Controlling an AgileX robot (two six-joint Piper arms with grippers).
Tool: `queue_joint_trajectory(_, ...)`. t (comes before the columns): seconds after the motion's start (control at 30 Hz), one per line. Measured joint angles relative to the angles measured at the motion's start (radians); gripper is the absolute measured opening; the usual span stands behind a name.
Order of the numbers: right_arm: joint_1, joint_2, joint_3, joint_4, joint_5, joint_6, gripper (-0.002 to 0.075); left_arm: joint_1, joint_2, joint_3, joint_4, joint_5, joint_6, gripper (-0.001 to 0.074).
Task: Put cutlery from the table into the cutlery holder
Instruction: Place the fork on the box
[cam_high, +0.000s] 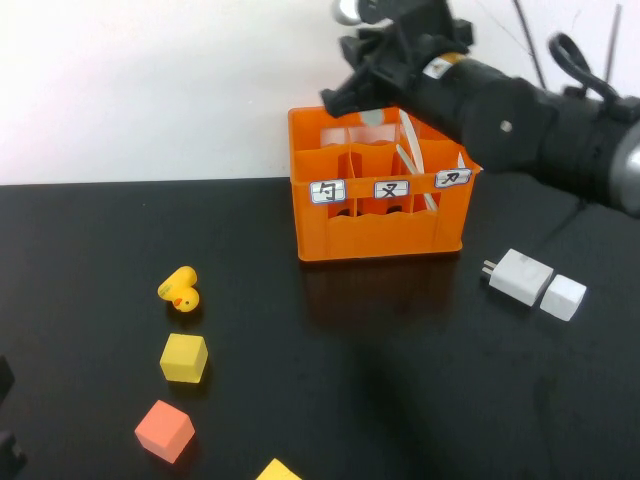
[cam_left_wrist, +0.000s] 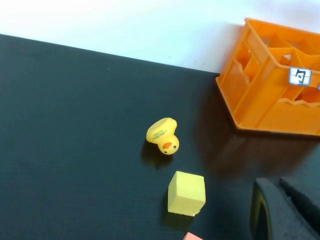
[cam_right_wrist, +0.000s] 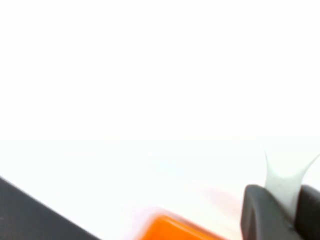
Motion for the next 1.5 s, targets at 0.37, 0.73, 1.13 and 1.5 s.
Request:
queue_joint_trajectory(0.37, -0.009, -0.020, 0.164, -0.047, -0.178, 0.177, 0.0041, 0.000, 0.000, 0.000, 0.000, 0.000, 0.000, -0.0001)
queue_joint_trajectory(0.73, -0.009, 0.002, 0.165, -0.175, -0.143, 0.294, 0.0036, 0.000, 0.000, 0.000, 0.009, 0.000, 0.000, -0.0001)
queue_joint_trajectory(1.13, -0.009, 0.049, 0.165, -0.179, -0.135, 0.318, 0.0184, 0.000, 0.000, 0.000, 0.009, 0.000, 0.000, -0.0001)
queue_joint_trajectory(1.5, -0.009, -0.090, 0.169, -0.258, -0.038, 0.319, 0.0363, 0.000, 0.000, 0.000, 0.011, 0.000, 0.002, -0.0001)
